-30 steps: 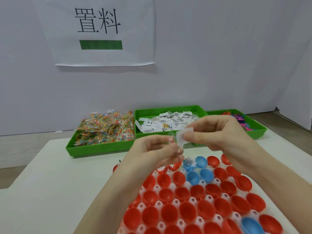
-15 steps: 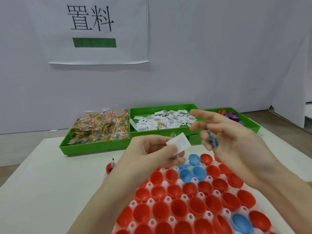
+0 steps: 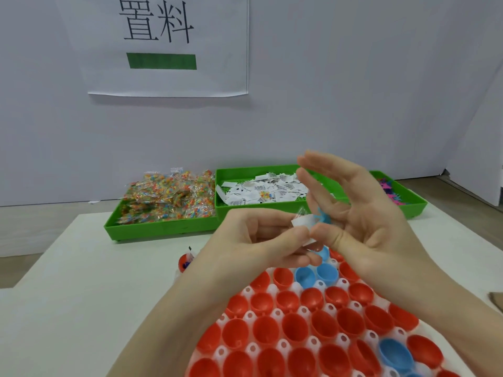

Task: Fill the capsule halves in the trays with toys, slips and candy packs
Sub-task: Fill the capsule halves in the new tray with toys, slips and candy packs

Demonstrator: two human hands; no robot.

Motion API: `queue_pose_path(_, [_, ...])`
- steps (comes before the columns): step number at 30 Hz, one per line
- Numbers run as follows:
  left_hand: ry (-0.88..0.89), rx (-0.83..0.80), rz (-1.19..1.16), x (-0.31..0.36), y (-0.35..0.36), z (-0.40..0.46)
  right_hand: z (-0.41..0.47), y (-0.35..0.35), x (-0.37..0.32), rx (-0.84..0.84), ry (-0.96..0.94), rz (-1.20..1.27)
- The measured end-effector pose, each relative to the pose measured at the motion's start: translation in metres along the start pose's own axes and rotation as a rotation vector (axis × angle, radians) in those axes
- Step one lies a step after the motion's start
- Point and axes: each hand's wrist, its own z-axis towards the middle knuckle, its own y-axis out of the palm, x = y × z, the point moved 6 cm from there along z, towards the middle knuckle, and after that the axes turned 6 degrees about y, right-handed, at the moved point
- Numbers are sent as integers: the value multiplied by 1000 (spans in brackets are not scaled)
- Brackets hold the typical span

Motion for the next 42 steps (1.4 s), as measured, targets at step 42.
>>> queue_pose_path(42, [-211, -430, 1114, -98, 26, 100, 27, -70, 122, -171, 615, -734])
